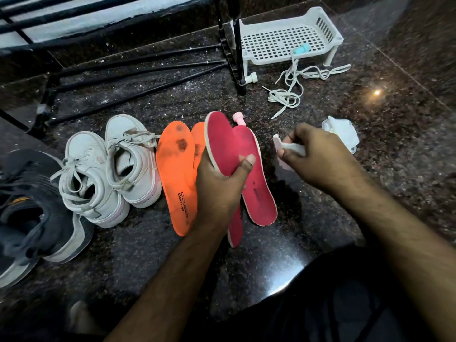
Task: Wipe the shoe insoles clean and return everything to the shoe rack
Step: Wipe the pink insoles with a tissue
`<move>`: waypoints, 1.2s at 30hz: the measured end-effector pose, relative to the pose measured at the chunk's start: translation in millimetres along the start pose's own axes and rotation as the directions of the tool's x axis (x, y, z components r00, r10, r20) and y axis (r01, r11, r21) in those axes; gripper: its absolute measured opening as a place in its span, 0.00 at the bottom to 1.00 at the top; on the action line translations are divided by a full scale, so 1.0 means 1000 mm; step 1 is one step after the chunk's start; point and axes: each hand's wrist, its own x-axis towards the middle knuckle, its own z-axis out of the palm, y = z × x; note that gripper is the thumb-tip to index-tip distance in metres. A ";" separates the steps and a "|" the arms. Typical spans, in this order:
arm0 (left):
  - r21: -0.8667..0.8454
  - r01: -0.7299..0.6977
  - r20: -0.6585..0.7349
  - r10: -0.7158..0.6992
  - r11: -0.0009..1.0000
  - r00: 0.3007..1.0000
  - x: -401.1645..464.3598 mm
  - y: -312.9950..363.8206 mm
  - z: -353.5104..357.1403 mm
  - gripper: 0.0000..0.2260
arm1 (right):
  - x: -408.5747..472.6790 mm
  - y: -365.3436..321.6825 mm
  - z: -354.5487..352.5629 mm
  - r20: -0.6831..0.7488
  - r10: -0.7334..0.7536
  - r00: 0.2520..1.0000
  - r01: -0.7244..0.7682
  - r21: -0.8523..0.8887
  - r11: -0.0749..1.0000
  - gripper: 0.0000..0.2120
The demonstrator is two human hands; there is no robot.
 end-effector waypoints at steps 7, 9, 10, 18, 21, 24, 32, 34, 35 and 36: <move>-0.178 0.226 0.215 -0.186 0.958 0.959 -0.012 0.007 0.008 0.09 | -0.005 -0.007 0.003 0.277 -0.158 0.948 0.023 0.433 0.901 0.06; -0.223 0.262 0.212 -0.216 0.939 0.953 -0.009 0.008 0.005 0.07 | -0.005 -0.008 -0.001 0.310 -0.196 0.930 0.014 0.503 0.864 0.10; -0.237 0.270 0.221 -0.219 0.933 0.951 -0.008 0.009 0.004 0.07 | -0.004 -0.007 -0.001 0.304 -0.207 0.930 0.032 0.495 0.868 0.10; -0.224 0.305 0.218 -0.257 0.926 0.941 -0.009 0.010 0.005 0.06 | 0.002 0.002 0.006 0.217 -0.193 0.957 0.184 0.064 0.981 0.17; -0.239 0.343 0.231 -0.289 0.908 0.929 -0.009 0.012 0.005 0.06 | 0.003 0.005 0.010 0.280 -0.215 0.935 0.204 0.070 0.976 0.06; -0.263 0.363 0.231 -0.307 0.894 0.923 -0.009 0.014 0.004 0.10 | 0.002 0.004 0.009 0.228 -0.171 0.959 0.136 0.159 0.978 0.07; -0.302 0.428 0.302 -0.340 0.852 0.890 -0.011 0.020 0.005 0.15 | -0.003 -0.002 0.007 0.239 -0.178 0.955 0.034 0.507 0.861 0.09; -0.326 0.480 0.342 -0.372 0.814 0.863 -0.011 0.024 0.005 0.18 | 0.001 0.001 0.007 0.138 -0.128 0.982 0.056 0.438 0.897 0.10; -0.338 0.523 0.385 -0.392 0.783 0.835 -0.011 0.026 0.004 0.22 | 0.002 0.002 0.006 0.089 -0.109 0.990 0.068 0.376 0.924 0.11; -0.349 0.565 0.434 -0.406 0.748 0.805 -0.011 0.028 0.003 0.26 | 0.004 0.002 0.004 0.049 -0.102 0.994 0.081 0.323 0.943 0.11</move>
